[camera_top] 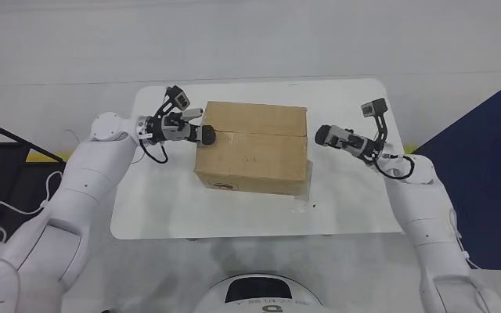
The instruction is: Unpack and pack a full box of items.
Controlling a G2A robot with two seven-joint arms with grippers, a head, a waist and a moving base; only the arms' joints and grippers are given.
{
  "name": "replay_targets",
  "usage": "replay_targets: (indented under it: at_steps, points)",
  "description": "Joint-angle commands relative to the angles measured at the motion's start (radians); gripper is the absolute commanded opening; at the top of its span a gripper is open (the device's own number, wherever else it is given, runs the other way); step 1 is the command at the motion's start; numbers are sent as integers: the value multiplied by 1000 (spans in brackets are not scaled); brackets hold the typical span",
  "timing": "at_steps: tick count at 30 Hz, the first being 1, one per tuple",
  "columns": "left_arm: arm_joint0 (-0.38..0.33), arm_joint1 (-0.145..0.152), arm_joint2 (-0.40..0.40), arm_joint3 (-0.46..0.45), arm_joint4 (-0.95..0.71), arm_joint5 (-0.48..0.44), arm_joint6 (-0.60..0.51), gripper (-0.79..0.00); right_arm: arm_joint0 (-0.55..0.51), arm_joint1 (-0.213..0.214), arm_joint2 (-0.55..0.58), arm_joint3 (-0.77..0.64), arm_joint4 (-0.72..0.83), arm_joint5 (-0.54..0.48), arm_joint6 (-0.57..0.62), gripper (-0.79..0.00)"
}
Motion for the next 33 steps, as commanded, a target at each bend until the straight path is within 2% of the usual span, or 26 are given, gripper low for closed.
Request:
replay_targets:
  at_steps: [1, 5, 9, 17, 23, 28, 31, 33]
  points:
    - [1, -2, -9, -22, 13, -4, 4, 0, 6, 3, 8, 33, -31, 45, -44, 0]
    - [5, -3, -26, -52, 32, -6, 6, 0, 60, 1, -46, 63, -94, 166, -1, 0]
    - [14, -1, -50, -68, 41, -8, 8, 0, 135, -10, -115, 99, -128, 220, 33, 0]
    - [59, 22, -135, -117, 90, -34, 34, 0, 272, -46, -230, 190, -80, 186, 74, 0]
    - [142, 61, -234, -206, 139, -30, 30, 0, 358, -80, -320, 249, -57, 179, 81, 0]
    - [212, 81, -301, -249, 135, -26, 26, 0, 417, -111, -399, 288, -66, 185, 75, 0]
    - [226, 83, -315, -247, 128, -25, 25, 0, 432, -120, -414, 311, -60, 160, 69, 0]
    - [216, 78, -307, -210, 148, -46, 46, 0, 429, -120, -405, 324, -45, 130, 68, 0]
